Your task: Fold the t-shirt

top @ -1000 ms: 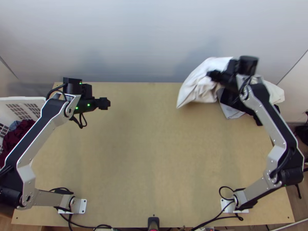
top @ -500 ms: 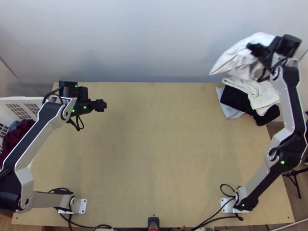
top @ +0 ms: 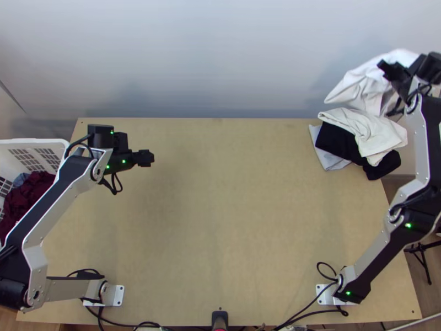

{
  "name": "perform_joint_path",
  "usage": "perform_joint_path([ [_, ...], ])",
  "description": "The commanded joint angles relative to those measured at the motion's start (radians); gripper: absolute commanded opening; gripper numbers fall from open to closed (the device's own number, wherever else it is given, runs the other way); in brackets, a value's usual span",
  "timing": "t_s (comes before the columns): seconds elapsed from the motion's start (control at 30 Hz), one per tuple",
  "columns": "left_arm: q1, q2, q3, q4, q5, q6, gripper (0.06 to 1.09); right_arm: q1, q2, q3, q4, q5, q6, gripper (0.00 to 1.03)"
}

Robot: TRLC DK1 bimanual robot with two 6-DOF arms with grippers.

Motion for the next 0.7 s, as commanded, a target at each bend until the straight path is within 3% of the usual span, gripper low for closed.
perform_joint_path([
  [0.0,-0.004,-0.016,-0.054,0.012,0.000,-0.008,0.78,-0.064,-0.112,-0.279,0.018,-0.005,-0.070,0.03],
  [0.4,-0.024,-0.058,-0.117,0.015,0.000,-0.016,0.78,-0.156,-0.408,-0.911,0.156,-0.062,-0.237,0.03],
  [0.67,-0.030,-0.090,-0.144,0.015,0.000,-0.036,0.78,-0.126,-0.482,-1.134,0.218,-0.060,-0.297,0.03],
])
